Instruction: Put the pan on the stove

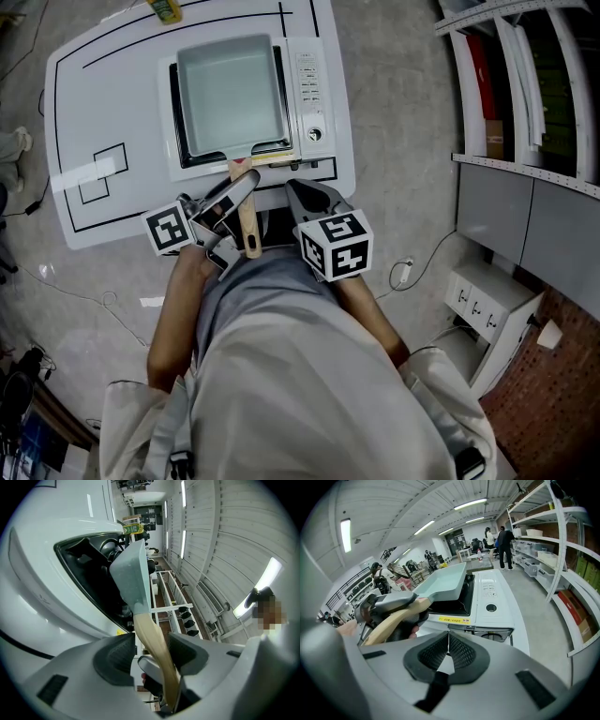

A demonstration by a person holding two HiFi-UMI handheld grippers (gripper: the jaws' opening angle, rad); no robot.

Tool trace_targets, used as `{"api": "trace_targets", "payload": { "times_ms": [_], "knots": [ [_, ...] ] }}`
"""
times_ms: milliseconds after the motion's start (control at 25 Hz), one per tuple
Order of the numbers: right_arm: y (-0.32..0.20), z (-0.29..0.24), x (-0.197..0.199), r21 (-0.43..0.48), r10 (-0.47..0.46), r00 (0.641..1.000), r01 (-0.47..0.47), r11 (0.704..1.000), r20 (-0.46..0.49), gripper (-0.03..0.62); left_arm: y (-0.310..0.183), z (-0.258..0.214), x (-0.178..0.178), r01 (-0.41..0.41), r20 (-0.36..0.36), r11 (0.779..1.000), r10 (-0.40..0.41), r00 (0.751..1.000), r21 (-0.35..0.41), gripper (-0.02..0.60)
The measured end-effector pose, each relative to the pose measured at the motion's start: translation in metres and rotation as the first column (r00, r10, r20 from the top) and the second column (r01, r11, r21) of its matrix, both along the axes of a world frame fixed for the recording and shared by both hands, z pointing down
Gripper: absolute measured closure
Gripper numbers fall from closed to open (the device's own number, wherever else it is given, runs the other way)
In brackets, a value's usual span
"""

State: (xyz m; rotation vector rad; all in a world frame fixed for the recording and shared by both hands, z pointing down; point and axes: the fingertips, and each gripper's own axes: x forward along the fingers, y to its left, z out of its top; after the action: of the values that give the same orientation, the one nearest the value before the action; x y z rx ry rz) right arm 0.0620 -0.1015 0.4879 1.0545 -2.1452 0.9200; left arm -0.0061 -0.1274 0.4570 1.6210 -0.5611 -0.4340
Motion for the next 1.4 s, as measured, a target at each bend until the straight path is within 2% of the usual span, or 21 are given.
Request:
{"api": "trace_targets", "payload": {
  "times_ms": [200, 840, 1120, 1400],
  "knots": [
    [-0.001, 0.001, 0.002, -0.001, 0.004, 1.000, -0.004, 1.000, -0.003, 0.583, -0.001, -0.002, -0.001, 0.019, -0.041, 1.000, -0.019, 0.999, -0.019, 0.373],
    [-0.002, -0.001, -0.001, 0.004, -0.001, 1.000, 0.001, 1.000, -0.002, 0.583, -0.003, 0.001, -0.018, 0.076, -0.032, 0.996, -0.078, 0.996, -0.048, 0.373],
    [-0.006, -0.002, 0.002, 0.006, 0.022, 1.000, -0.022, 1.000, 0.004, 0.583, -0.004, 0.000, -0.026, 0.092, -0.019, 0.995, -0.092, 0.996, -0.038, 0.374],
    [-0.013, -0.006, 0.006, 0.020, 0.050, 0.999, -0.050, 0.999, 0.012, 0.583, -0.005, 0.000, -0.040, 0.097, 0.047, 0.995, -0.097, 0.994, -0.006, 0.376]
  ]
}}
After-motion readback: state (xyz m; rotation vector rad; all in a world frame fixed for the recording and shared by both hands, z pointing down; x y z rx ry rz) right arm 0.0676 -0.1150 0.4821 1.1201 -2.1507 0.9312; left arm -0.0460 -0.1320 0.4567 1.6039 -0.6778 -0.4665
